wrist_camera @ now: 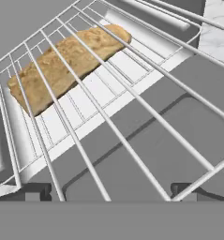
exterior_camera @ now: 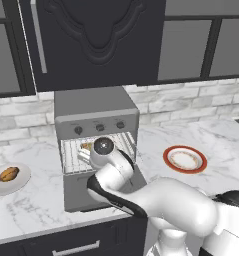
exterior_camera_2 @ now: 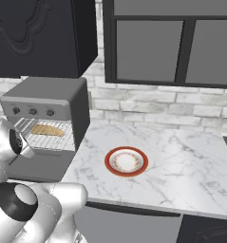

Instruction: Open the toaster oven door. Place the baguette on the bottom rack in the toaster oven and place the chicken drumstick on the top rack.

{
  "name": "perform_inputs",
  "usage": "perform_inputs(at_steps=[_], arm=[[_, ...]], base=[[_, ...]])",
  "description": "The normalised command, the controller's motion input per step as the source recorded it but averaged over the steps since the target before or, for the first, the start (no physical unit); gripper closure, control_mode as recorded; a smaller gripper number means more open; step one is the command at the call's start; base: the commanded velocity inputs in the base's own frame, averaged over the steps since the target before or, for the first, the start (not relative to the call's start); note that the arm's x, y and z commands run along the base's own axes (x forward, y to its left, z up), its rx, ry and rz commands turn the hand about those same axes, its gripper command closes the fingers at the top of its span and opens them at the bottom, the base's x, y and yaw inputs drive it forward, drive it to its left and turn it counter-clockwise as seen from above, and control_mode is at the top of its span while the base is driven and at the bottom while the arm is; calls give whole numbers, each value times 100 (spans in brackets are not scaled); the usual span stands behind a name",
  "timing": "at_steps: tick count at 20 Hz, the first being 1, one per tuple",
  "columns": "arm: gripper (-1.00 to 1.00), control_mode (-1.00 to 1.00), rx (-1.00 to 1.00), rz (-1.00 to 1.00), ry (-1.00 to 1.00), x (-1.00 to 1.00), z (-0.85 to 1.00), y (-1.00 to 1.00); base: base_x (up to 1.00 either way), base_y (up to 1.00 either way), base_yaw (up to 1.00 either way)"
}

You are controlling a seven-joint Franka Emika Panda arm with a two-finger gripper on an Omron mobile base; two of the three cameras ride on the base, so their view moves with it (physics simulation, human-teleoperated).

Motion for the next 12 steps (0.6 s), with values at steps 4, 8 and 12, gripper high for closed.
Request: perform_inputs(at_steps=[4,8,12], arm=[[-100,-100,-30,-2,58,-74,-61,13],[-100,-100,-26,-4,75,-66,-43,15],[-100,-100,-5,-9,93,-47,0,11]], base=[[0,0,0],[0,0,0],[0,0,0]])
